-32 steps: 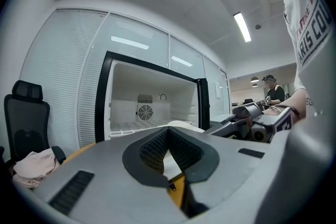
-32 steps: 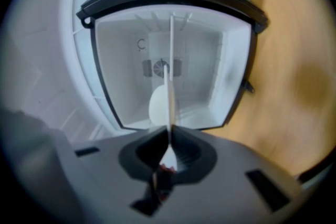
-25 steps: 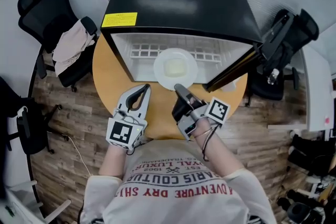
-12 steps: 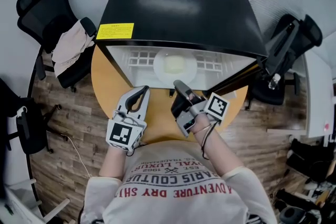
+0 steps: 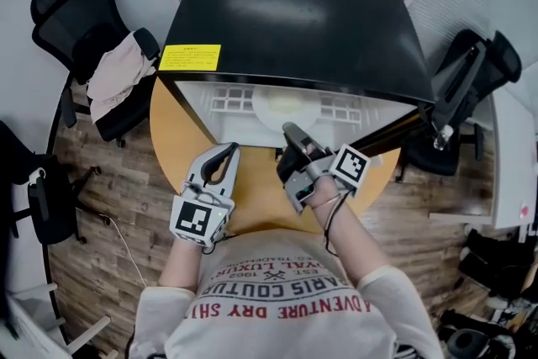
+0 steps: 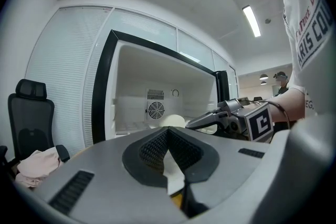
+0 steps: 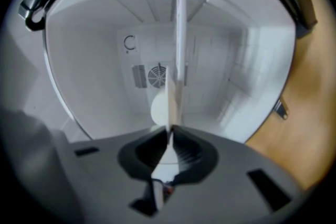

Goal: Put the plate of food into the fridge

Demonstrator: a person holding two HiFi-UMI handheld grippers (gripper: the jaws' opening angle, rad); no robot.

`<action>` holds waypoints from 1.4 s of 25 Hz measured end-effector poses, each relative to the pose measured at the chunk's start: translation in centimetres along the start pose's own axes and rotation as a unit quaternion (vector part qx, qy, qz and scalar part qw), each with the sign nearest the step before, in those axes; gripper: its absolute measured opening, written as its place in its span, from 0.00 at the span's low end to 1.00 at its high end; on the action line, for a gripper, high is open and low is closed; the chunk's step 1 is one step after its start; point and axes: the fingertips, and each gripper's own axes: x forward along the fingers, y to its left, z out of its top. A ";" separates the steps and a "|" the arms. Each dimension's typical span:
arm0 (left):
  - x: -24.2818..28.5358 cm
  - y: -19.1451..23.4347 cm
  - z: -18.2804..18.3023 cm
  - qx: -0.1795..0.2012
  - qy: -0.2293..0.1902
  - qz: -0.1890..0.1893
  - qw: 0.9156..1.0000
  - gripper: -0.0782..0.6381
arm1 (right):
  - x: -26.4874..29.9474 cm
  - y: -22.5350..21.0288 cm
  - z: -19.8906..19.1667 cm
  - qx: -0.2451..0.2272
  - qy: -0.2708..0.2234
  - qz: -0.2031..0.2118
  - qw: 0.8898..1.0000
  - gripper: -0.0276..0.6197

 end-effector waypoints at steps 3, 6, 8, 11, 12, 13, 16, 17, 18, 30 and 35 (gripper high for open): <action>0.0 0.1 0.0 0.002 -0.001 0.001 1.000 0.15 | 0.4 -0.1 0.3 -0.004 0.000 0.000 1.000 0.12; 0.3 0.2 0.0 0.009 -0.003 0.000 1.000 0.15 | 0.8 -0.1 0.4 -0.014 -0.002 0.001 1.000 0.13; 0.5 0.3 0.0 0.010 -0.003 0.000 1.000 0.15 | 1.0 -0.2 0.5 -0.018 -0.002 0.001 1.000 0.16; 0.8 0.4 0.1 0.021 -0.006 -0.004 1.000 0.15 | 1.4 -0.8 0.6 -0.017 -0.002 -0.006 1.000 0.24; 0.8 0.4 0.2 0.022 -0.006 -0.005 1.000 0.15 | 1.5 -1.0 0.7 -0.018 -0.004 -0.010 1.000 0.27; 0.8 0.4 0.2 0.022 -0.007 -0.006 1.000 0.15 | 1.6 -1.2 0.8 -0.018 -0.005 -0.012 1.000 0.29; 0.8 0.4 0.3 0.023 -0.008 -0.007 1.000 0.15 | 1.8 -1.2 0.9 -0.016 -0.008 -0.010 1.000 0.32; 0.8 0.4 0.3 0.021 -0.007 -0.005 1.000 0.15 | 1.9 -1.2 0.9 -0.017 -0.008 -0.009 1.000 0.32; 0.8 0.5 0.3 0.019 -0.005 -0.004 1.000 0.15 | 1.9 -1.2 0.9 -0.017 -0.008 -0.009 1.000 0.32; 0.4 0.7 0.3 0.015 -0.003 0.001 1.000 0.15 | 0.4 -0.8 0.1 -0.075 -0.007 -0.029 0.997 0.32; -0.1 0.5 0.4 0.017 -0.005 -0.001 1.000 0.15 | -1.9 0.2 -1.1 -0.110 -0.010 -0.028 0.994 0.10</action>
